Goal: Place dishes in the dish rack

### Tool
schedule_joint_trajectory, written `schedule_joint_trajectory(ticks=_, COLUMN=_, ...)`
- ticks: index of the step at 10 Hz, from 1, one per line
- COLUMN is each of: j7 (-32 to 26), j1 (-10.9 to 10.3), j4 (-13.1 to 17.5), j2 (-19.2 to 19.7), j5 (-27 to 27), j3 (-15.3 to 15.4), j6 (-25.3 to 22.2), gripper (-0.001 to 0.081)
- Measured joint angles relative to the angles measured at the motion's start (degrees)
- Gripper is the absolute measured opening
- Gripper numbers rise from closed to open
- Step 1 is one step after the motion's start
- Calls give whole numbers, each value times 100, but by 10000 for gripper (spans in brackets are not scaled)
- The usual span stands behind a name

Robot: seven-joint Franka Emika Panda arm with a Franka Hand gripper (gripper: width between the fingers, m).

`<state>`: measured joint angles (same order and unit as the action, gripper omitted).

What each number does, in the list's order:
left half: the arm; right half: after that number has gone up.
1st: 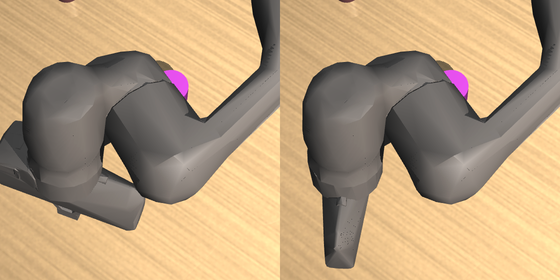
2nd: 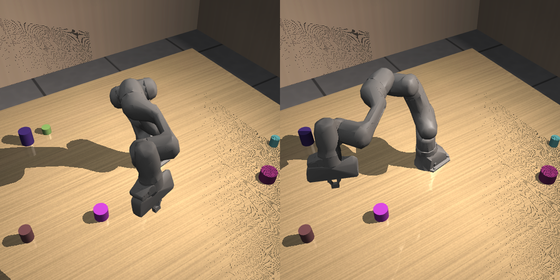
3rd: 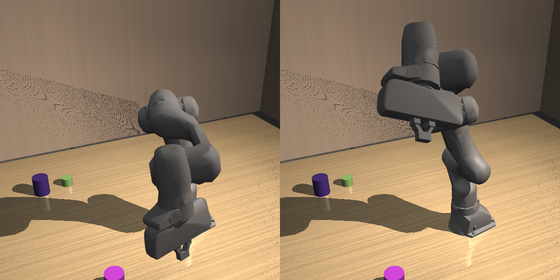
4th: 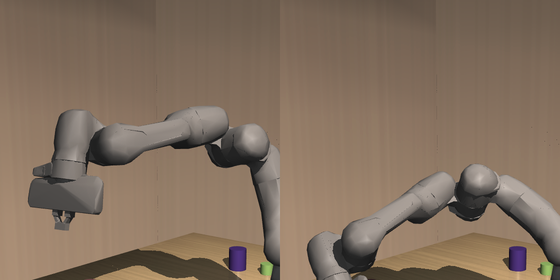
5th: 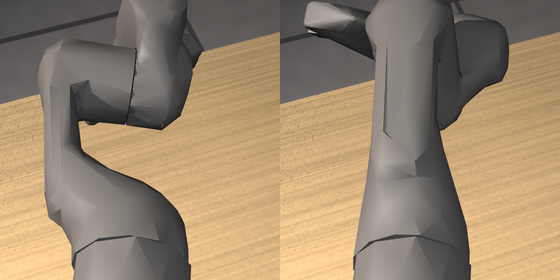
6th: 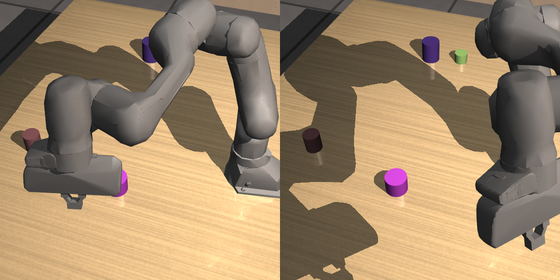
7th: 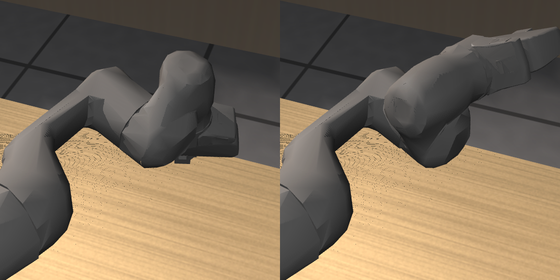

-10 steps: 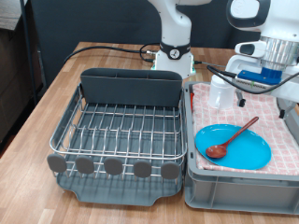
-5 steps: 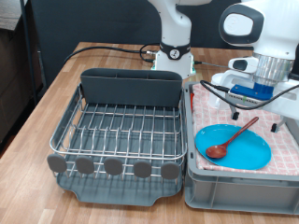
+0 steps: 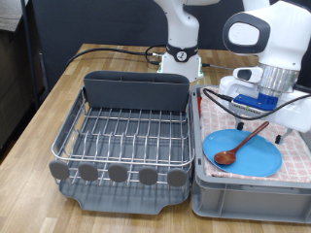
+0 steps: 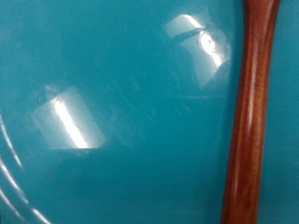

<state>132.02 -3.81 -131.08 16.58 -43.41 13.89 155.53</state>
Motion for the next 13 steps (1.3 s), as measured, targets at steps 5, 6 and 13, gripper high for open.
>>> schedule_joint_trajectory(ticks=5, j7=425, j1=-10, j4=-176, j2=0, j5=-439, j3=-163, j6=335, gripper=802)
schedule_joint_trajectory(ticks=6, j7=435, j1=-10, j4=-189, j2=0, j5=-445, j3=-180, j6=353, gripper=802)
schedule_joint_trajectory(ticks=13, j7=511, j1=-15, j4=-194, j2=155, j5=-472, j3=-220, j6=531, gripper=414)
